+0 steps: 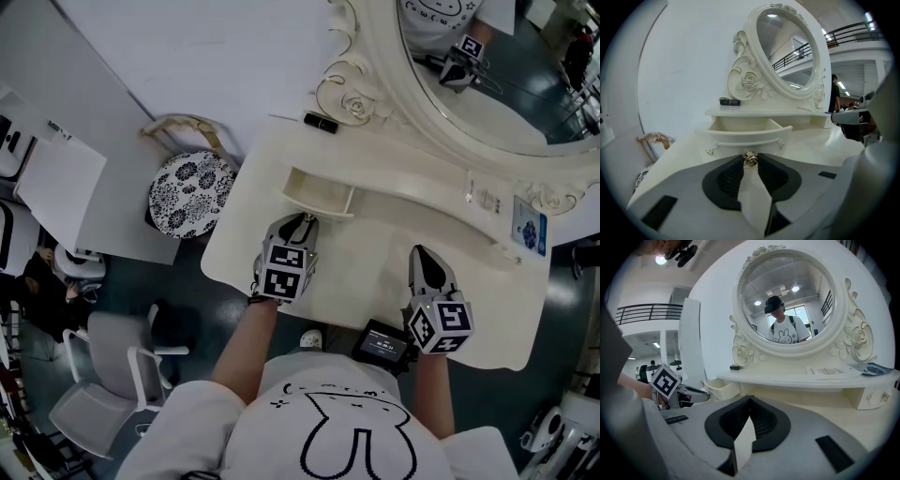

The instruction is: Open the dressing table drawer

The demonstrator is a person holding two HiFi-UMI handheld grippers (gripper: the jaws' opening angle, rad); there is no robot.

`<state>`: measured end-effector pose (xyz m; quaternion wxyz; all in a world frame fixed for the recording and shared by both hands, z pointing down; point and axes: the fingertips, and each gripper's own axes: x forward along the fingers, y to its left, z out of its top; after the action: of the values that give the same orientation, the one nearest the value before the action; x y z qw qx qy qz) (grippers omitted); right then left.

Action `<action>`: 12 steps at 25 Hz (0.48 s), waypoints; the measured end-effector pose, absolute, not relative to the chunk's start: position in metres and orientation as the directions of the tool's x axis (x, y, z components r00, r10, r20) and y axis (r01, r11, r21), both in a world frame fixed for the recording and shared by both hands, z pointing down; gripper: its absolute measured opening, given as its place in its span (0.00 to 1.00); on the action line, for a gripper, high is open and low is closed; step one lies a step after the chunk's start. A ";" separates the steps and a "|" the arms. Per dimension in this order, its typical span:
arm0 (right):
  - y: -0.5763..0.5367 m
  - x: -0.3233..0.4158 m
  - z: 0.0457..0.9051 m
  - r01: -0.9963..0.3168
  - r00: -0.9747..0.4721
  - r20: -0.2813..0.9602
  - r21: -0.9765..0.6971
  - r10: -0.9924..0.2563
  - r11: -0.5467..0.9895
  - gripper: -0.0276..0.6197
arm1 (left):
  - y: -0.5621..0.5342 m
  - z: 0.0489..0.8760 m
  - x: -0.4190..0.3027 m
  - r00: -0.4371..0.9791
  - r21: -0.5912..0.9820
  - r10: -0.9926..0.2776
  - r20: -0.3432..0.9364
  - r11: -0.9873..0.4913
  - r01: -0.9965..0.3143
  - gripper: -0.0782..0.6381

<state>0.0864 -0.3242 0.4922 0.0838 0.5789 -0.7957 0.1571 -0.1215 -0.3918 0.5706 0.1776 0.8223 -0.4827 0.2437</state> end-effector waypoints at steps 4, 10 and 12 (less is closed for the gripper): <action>-0.323 0.084 0.491 -0.946 -0.320 0.313 -0.153 -0.894 0.285 0.06 | -0.391 0.567 -0.122 0.418 0.058 -0.715 0.560 -0.469 -0.881 0.28; -0.321 0.082 0.490 -0.947 -0.319 0.311 -0.150 -0.895 0.285 0.06 | -0.388 0.569 -0.123 0.418 0.075 -0.715 0.560 -0.459 -0.885 0.29; -0.320 0.082 0.489 -0.947 -0.317 0.311 -0.148 -0.896 0.284 0.06 | -0.389 0.568 -0.124 0.418 0.080 -0.717 0.558 -0.454 -0.887 0.29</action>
<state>0.0817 -0.3204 0.4893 0.0838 0.5781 -0.7969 0.1539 -0.1236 -0.3886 0.5682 0.1854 0.8212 -0.4885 0.2293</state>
